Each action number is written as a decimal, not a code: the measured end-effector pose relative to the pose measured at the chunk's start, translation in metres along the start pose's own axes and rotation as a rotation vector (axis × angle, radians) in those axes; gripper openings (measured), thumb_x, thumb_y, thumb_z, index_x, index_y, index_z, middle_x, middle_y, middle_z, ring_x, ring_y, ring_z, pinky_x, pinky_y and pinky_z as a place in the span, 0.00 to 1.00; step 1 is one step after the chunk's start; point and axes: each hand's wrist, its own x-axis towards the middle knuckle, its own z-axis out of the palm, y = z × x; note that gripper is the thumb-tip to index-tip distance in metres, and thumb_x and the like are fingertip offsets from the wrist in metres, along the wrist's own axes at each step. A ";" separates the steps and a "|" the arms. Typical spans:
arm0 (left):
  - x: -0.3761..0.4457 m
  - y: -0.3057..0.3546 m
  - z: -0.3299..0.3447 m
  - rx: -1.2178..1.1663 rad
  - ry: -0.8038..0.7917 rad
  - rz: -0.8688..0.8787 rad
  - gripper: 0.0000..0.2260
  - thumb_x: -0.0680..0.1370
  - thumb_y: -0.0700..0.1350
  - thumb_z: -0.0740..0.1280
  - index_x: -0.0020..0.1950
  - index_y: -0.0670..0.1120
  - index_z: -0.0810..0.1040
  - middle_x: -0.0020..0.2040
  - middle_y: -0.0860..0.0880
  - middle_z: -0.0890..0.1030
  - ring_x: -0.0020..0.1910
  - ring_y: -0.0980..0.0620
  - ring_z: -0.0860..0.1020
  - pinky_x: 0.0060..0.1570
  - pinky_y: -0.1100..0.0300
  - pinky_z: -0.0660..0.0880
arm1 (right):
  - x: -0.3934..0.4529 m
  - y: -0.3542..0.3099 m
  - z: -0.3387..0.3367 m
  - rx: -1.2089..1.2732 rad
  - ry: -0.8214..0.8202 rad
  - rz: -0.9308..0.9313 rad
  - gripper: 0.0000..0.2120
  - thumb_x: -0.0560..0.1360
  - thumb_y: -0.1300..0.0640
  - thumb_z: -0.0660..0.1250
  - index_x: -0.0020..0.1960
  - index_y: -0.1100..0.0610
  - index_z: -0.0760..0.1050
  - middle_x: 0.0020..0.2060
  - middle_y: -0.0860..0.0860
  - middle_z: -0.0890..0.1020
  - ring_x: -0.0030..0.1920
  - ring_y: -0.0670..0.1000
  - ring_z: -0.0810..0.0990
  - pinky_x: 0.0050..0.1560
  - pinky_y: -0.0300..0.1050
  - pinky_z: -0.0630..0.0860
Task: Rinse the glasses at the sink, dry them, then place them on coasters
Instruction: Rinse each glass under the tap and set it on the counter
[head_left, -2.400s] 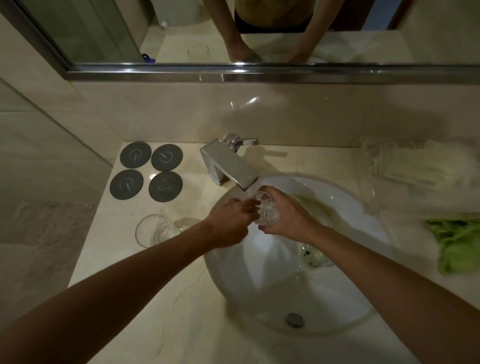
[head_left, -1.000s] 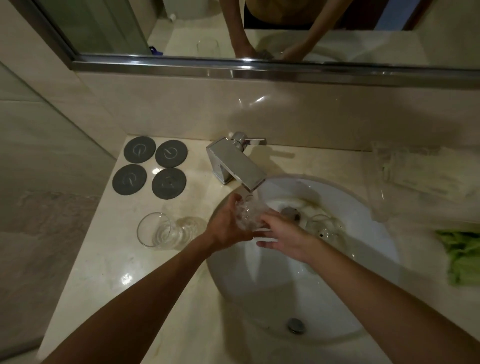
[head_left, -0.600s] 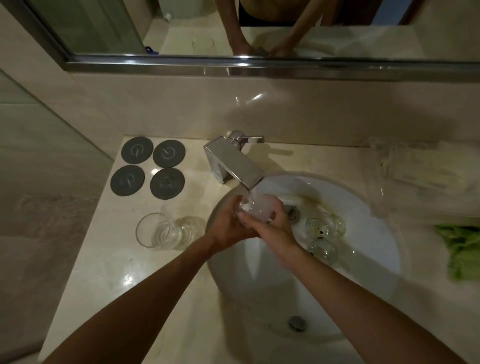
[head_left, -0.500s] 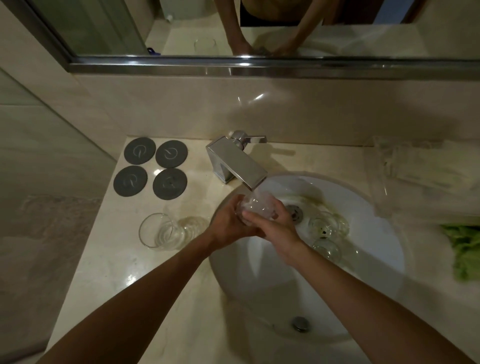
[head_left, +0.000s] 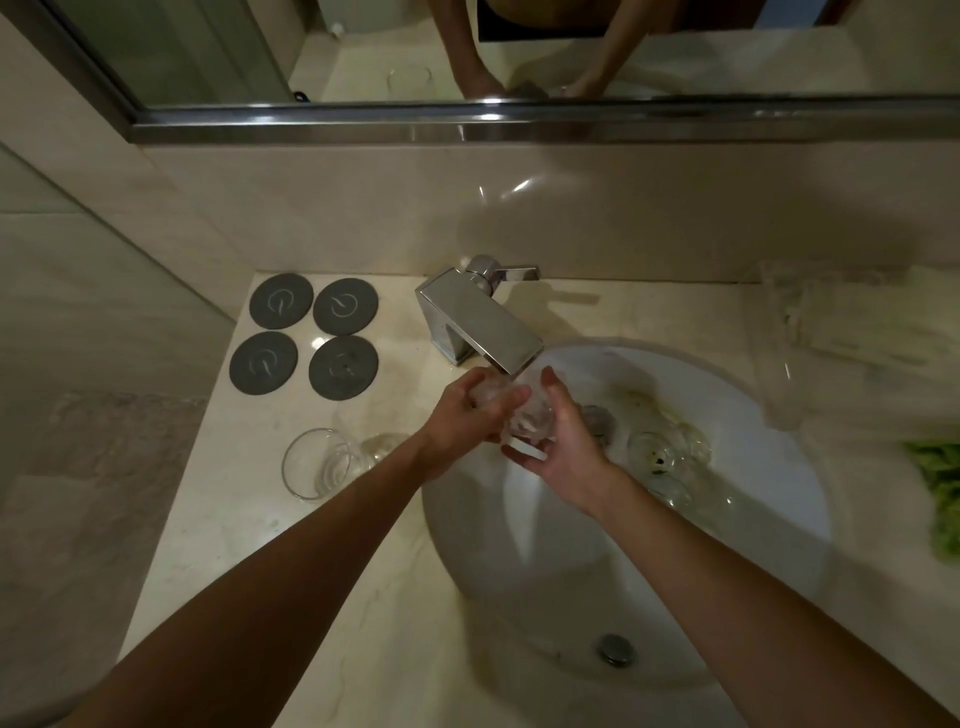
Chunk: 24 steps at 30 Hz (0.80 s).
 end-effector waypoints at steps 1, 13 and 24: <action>0.001 0.000 0.002 0.011 0.000 -0.053 0.15 0.79 0.52 0.70 0.61 0.45 0.77 0.44 0.47 0.82 0.39 0.51 0.81 0.39 0.58 0.77 | 0.001 0.000 -0.001 -0.035 0.017 -0.027 0.25 0.75 0.35 0.66 0.67 0.45 0.70 0.62 0.54 0.79 0.60 0.56 0.81 0.53 0.57 0.82; 0.005 -0.002 0.015 0.195 -0.016 -0.029 0.34 0.66 0.67 0.75 0.66 0.57 0.66 0.52 0.54 0.81 0.46 0.51 0.85 0.42 0.52 0.83 | -0.004 -0.015 0.001 -0.105 -0.007 0.033 0.28 0.82 0.36 0.51 0.68 0.54 0.72 0.57 0.56 0.83 0.51 0.52 0.86 0.44 0.45 0.80; 0.018 0.009 0.014 0.075 0.011 -0.243 0.18 0.84 0.53 0.61 0.61 0.38 0.73 0.36 0.44 0.79 0.23 0.53 0.73 0.22 0.64 0.66 | -0.017 -0.014 -0.001 -0.144 -0.033 -0.024 0.13 0.78 0.43 0.66 0.57 0.47 0.69 0.49 0.56 0.75 0.38 0.51 0.75 0.35 0.42 0.74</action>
